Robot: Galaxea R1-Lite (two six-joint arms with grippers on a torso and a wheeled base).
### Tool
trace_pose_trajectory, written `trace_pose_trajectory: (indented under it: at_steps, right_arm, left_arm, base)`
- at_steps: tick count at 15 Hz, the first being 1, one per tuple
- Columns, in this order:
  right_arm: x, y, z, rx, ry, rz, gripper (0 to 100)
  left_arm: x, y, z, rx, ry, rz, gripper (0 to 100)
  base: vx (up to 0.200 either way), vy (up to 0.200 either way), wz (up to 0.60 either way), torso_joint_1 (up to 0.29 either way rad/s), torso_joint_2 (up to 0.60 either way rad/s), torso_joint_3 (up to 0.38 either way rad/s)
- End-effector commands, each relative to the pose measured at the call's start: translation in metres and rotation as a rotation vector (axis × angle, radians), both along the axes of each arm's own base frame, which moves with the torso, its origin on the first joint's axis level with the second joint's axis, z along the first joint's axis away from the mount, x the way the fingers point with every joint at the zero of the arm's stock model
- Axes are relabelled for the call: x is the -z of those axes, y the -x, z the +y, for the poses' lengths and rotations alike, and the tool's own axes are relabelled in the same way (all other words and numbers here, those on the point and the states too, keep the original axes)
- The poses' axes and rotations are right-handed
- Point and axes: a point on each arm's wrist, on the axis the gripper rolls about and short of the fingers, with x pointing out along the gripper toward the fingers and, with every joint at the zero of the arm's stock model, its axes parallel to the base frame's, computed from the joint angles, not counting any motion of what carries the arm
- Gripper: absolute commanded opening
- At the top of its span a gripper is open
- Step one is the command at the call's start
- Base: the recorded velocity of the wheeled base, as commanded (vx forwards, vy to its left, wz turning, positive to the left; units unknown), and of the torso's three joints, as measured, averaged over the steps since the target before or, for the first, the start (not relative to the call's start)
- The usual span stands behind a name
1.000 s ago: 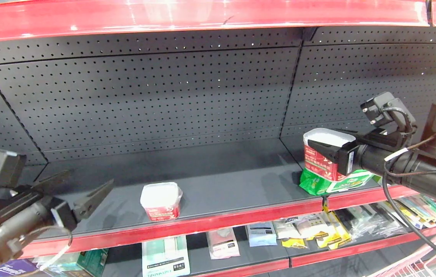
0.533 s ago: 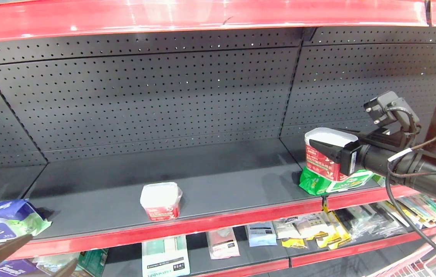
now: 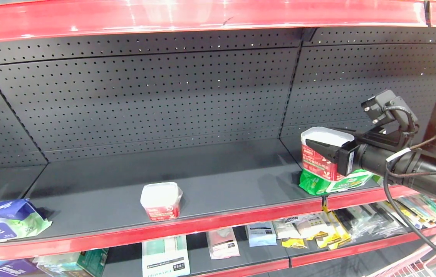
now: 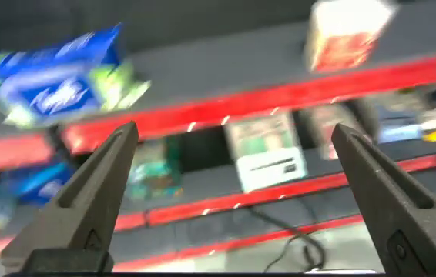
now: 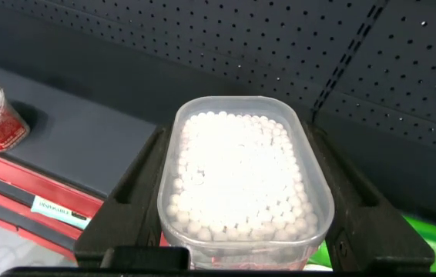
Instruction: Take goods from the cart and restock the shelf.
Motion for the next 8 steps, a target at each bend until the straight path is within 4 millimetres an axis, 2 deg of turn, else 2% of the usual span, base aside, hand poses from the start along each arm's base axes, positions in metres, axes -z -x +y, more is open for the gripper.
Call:
trace_pose_trajectory:
  at_steps: [1, 3, 4, 8]
  right_arm:
    - [0.002, -0.001, 0.000, -0.002, 0.002, 0.007, 0]
    - [0.003, 0.000, 0.000, -0.003, 0.004, 0.013, 0]
    - [0.006, -0.003, 0.001, -0.003, 0.005, 0.025, 0]
    - [0.010, -0.008, 0.002, -0.001, 0.008, 0.040, 0]
  left_arm:
    - [0.009, 0.006, 0.001, -0.026, 0.002, -0.089, 100]
    - [0.009, 0.004, 0.000, -0.014, 0.005, -0.119, 100]
    - [0.016, -0.003, -0.001, 0.012, 0.022, -0.145, 100]
    - [0.019, -0.007, -0.001, 0.022, 0.017, -0.182, 100]
  base:
    - [0.000, 0.000, 0.00, 0.000, 0.00, 0.000]
    - [0.000, 0.000, 0.00, 0.000, 0.00, 0.000]
    - [0.000, 0.000, 0.00, 0.000, 0.00, 0.000]
    - [0.000, 0.000, 0.60, 0.004, 0.00, 0.004]
